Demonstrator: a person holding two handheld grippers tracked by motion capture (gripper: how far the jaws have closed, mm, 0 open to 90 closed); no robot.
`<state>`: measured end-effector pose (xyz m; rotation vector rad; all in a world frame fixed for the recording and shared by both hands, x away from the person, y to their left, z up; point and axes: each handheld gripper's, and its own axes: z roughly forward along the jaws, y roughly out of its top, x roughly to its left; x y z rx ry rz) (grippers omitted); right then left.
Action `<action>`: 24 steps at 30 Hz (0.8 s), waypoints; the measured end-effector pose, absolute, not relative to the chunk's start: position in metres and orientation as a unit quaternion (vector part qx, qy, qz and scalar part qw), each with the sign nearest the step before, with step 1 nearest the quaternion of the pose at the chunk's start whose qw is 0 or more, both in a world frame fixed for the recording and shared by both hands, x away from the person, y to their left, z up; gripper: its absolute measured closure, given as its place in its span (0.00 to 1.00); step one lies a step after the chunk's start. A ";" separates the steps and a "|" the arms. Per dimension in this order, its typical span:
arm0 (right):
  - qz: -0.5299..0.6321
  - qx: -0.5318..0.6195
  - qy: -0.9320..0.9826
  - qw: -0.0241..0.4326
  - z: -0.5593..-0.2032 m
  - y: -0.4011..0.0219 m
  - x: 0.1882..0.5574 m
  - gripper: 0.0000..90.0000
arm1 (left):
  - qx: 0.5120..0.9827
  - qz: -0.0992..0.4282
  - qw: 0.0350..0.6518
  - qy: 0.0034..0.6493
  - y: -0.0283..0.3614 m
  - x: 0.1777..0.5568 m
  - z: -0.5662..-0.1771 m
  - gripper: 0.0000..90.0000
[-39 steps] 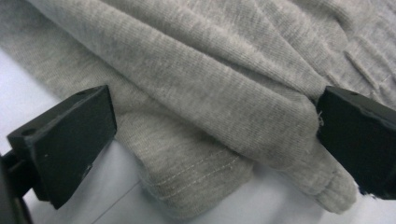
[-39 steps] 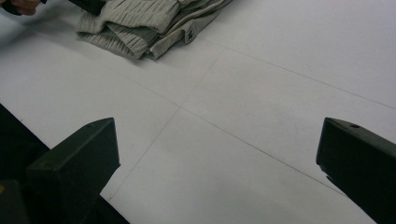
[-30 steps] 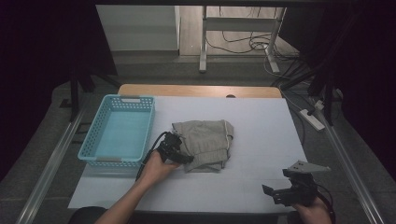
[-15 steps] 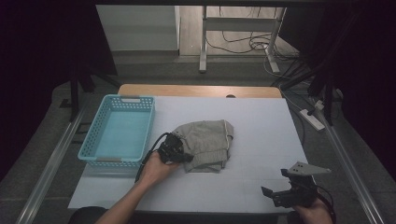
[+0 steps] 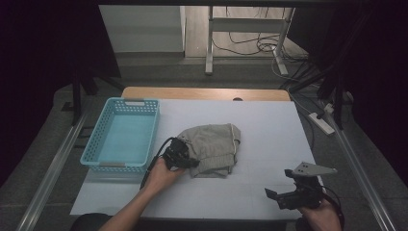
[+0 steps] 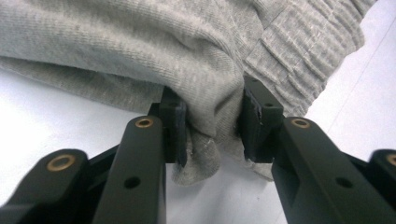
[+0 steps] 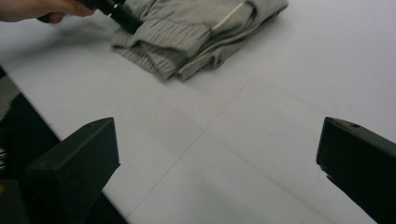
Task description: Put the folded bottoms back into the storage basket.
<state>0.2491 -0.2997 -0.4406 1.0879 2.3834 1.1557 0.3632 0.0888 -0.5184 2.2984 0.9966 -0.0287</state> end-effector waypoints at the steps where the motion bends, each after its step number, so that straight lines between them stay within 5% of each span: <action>1: 0.394 0.376 0.826 0.145 -0.440 -0.297 0.250 0.00 | 0.871 -0.011 0.314 0.379 0.089 0.363 -0.519 0.71; 24: 0.378 0.371 0.837 0.140 -0.436 -0.259 0.299 0.00 | 0.861 -0.018 0.323 0.393 0.091 0.362 -0.521 0.69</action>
